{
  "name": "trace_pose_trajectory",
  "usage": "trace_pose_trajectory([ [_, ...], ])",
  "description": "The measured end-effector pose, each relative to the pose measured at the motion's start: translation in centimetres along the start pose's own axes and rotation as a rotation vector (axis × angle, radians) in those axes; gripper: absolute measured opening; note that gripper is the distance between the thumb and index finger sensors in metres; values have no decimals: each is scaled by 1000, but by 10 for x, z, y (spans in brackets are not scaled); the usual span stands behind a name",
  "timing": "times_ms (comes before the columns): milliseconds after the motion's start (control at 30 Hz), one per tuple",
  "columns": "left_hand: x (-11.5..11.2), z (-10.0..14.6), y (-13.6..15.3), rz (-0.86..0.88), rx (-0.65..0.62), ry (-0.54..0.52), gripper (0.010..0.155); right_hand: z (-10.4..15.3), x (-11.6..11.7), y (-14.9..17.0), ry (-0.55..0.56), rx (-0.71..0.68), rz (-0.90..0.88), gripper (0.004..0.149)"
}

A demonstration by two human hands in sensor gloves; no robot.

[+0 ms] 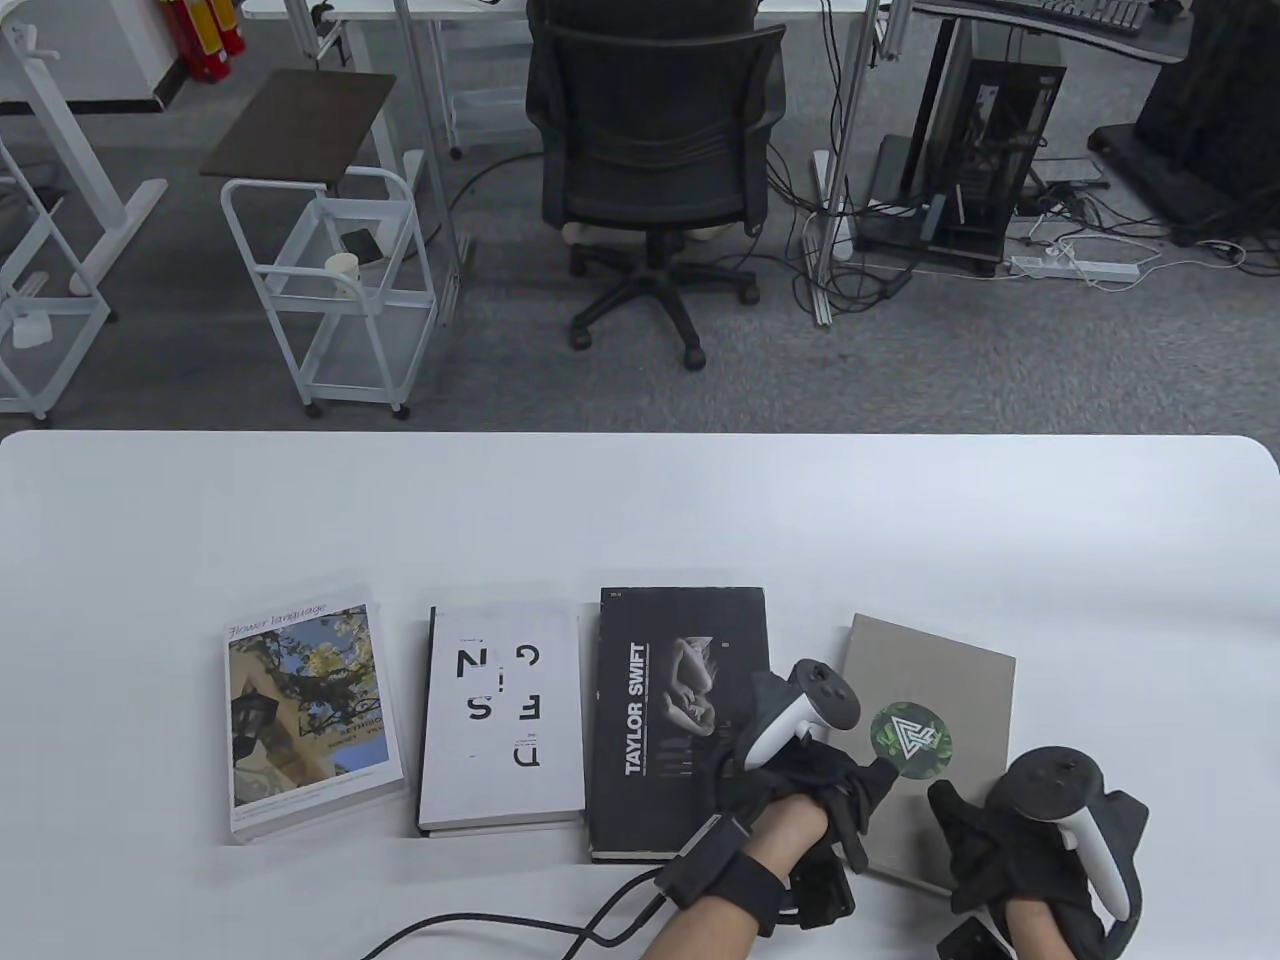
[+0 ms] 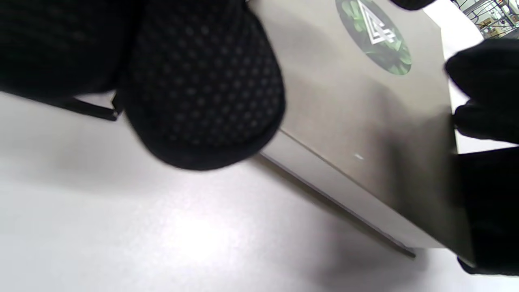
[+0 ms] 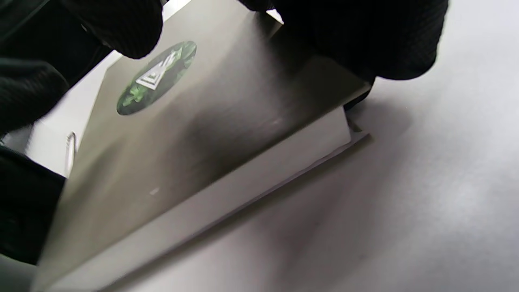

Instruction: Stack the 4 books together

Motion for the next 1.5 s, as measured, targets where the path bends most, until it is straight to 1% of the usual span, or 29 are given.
trace_pose_trajectory([
  [100,-2,0,-1,-21,-1,-4,93,-1,-2,4,-20,-10,-51,85],
  [200,0,5,-5,-44,-19,-32,92,-1,-2,4,-31,-13,-38,86],
  [267,4,8,-8,4,-48,-44,91,-1,-2,5,-28,-8,-40,87],
  [367,8,12,-7,101,-65,-15,89,-1,-3,6,0,8,-21,88],
  [433,12,15,-6,117,-81,-18,87,0,-3,6,5,14,-22,87],
  [600,20,21,-5,87,-145,-109,78,0,-3,7,18,14,-48,87],
  [767,16,25,-6,34,-192,-144,78,-1,-2,7,23,10,-40,88],
  [867,14,29,-10,11,-264,-196,78,-1,-3,8,25,10,-52,88],
  [1000,12,35,-15,36,-315,-188,78,-1,-2,8,23,10,-54,88],
  [1100,14,39,-19,53,-352,-220,75,-1,-2,8,22,11,-55,88],
  [1200,15,42,-21,62,-389,-229,75,-1,-2,9,33,16,-30,87],
  [1300,16,45,-21,53,-399,-243,75,0,-3,10,25,15,-39,86],
  [1400,16,45,-19,55,-395,-235,75,2,-3,8,32,23,38,84],
  [1500,21,46,-12,72,-403,-263,72,8,-3,1,46,12,116,83],
])
Point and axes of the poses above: the tracker on the back of each hand, its own y axis roughly to the little-finger side, its own z axis roughly from the fingertips to the wrist, x = y × z, the point moved 1 cm from there along -z, roughly from the wrist to the fingertips, and after that the axes turned 4 degrees about -y, right-handed, at the moved point
